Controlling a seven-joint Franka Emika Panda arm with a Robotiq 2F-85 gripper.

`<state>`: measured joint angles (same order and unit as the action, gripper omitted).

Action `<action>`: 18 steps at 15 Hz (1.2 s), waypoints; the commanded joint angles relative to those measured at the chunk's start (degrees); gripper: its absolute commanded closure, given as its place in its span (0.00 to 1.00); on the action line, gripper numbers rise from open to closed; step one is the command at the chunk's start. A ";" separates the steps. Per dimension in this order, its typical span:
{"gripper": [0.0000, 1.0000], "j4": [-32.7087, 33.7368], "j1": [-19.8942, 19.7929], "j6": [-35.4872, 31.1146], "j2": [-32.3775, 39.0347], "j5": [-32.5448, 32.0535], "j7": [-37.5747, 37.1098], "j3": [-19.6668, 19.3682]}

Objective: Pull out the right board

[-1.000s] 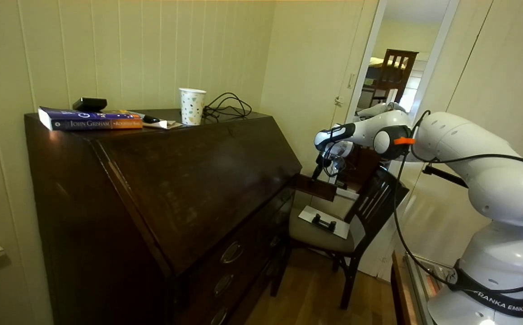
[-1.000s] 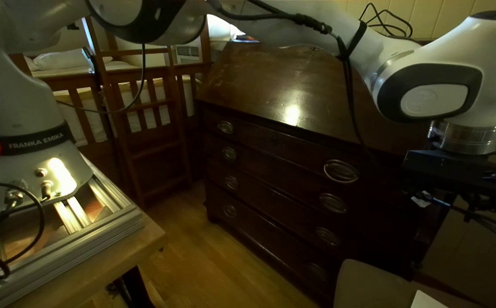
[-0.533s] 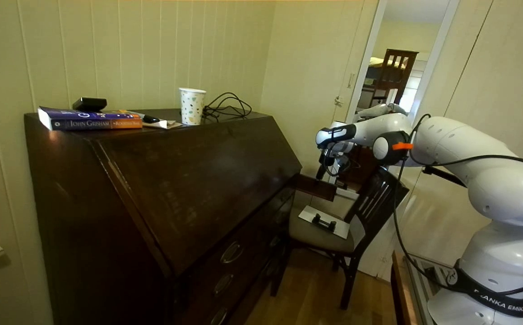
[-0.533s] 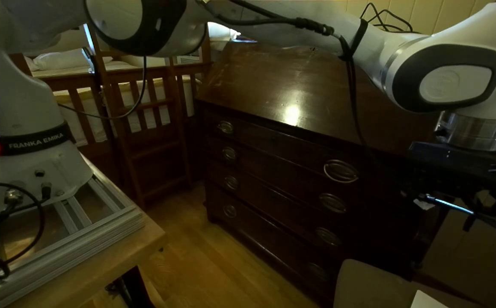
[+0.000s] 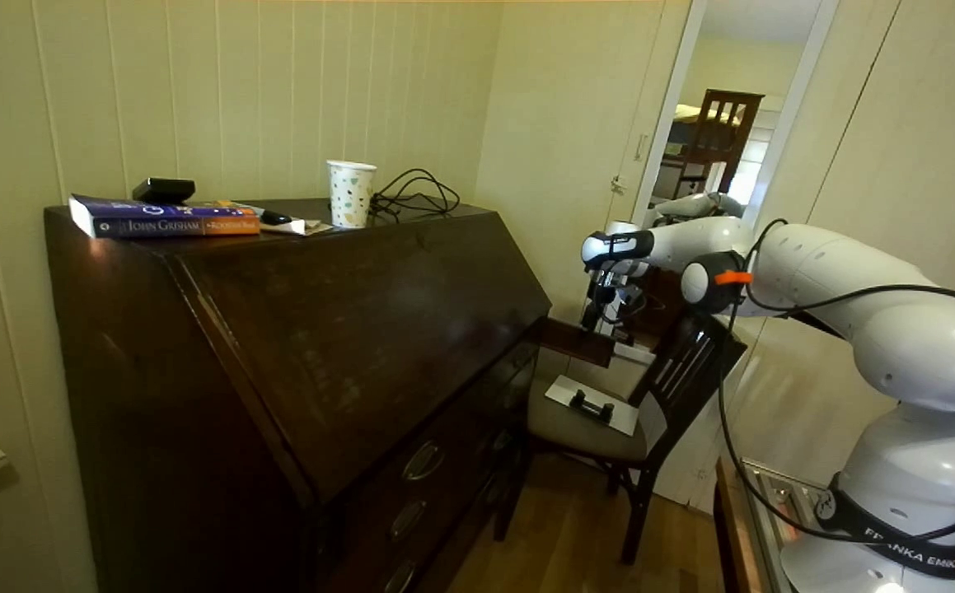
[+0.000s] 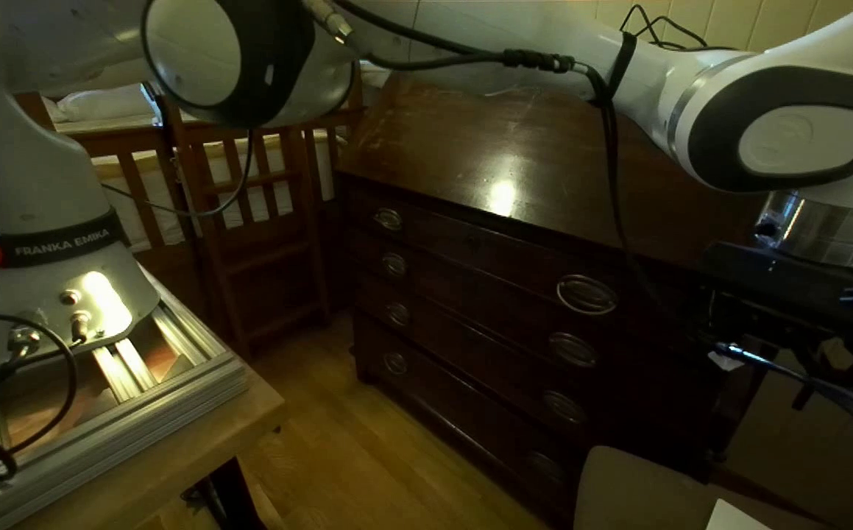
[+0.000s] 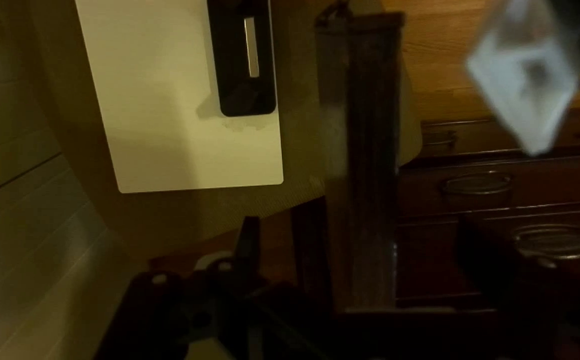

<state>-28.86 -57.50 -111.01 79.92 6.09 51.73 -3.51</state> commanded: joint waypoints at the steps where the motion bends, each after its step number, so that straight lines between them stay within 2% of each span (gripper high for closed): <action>1: 0.00 7.76 -1.01 1.25 4.43 -0.84 -3.06 1.17; 2: 0.00 8.46 -1.12 1.26 4.77 -0.94 -3.66 1.16; 3: 0.00 2.69 -1.01 -1.76 1.74 -1.02 -4.00 1.16; 10: 0.00 2.95 -1.79 -6.92 2.53 -1.63 -7.52 0.62; 11: 0.25 2.73 -1.74 -6.59 2.55 -1.81 -7.74 0.49; 13: 0.32 3.75 -1.72 -4.34 3.30 -2.09 -7.25 0.46; 15: 0.47 3.51 -1.52 -0.36 3.00 -2.93 -3.78 0.40; 18: 0.69 4.06 -1.39 1.06 3.54 -4.12 -2.35 0.04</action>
<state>-26.13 -58.63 -111.11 82.40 4.46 47.67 -3.18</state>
